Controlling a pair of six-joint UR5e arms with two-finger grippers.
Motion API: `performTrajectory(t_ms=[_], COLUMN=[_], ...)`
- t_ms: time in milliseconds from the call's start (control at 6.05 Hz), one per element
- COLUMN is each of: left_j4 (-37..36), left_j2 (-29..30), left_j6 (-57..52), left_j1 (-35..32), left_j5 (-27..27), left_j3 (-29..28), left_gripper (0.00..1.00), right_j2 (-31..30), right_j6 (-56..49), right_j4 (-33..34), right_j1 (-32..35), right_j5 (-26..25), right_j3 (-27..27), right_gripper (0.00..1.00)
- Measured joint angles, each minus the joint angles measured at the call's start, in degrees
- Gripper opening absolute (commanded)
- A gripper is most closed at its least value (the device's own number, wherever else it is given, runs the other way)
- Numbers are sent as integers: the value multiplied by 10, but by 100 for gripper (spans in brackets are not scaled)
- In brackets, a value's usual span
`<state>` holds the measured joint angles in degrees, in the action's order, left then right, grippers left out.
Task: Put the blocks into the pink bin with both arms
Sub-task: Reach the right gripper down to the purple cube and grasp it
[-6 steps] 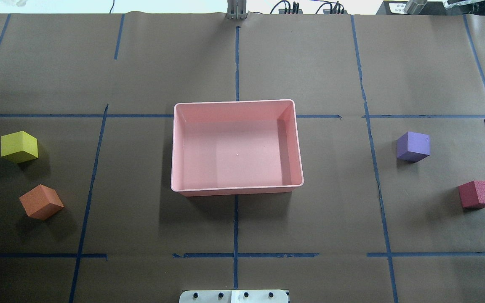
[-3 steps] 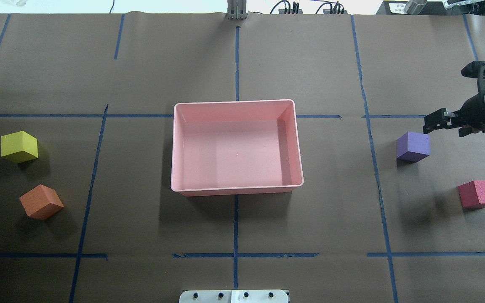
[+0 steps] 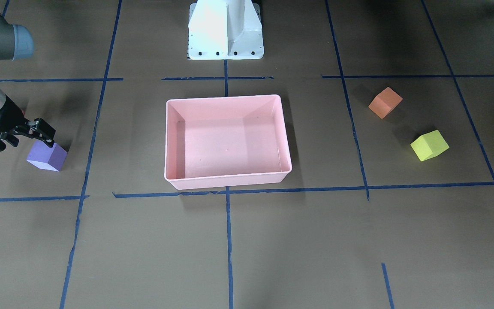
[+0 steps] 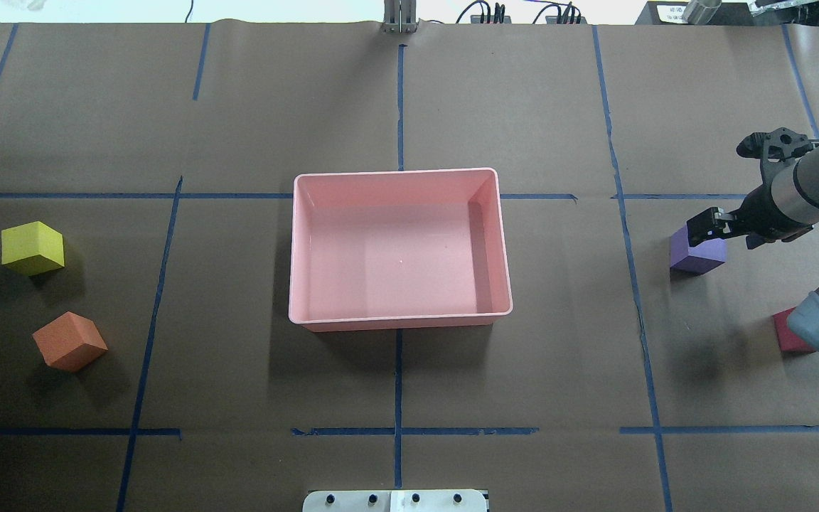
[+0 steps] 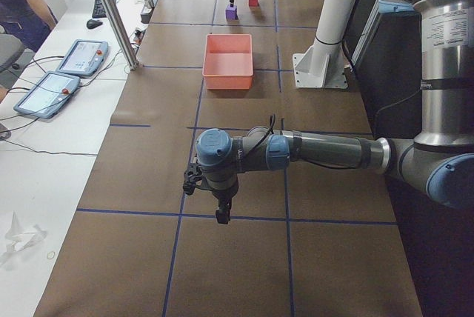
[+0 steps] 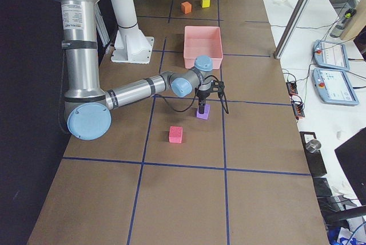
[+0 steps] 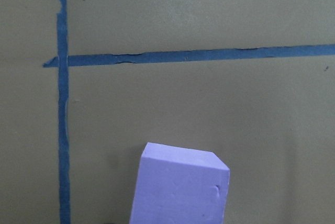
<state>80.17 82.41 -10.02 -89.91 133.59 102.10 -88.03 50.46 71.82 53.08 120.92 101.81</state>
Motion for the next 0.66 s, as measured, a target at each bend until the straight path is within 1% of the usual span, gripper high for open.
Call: performTrajectory(t_ms=[496, 662], left_j4=[0, 0], left_j2=[-1, -1], left_j6=[0, 0], left_j1=[0, 0], left_j5=[0, 0], left_j3=[-1, -1], left_gripper=[100, 100], right_j2=[12, 19], right_j6=[0, -1], right_j4=[-12, -12], right_j1=[-25, -30], right_j5=[-2, -2], right_j3=[-39, -50], right_gripper=[99, 71])
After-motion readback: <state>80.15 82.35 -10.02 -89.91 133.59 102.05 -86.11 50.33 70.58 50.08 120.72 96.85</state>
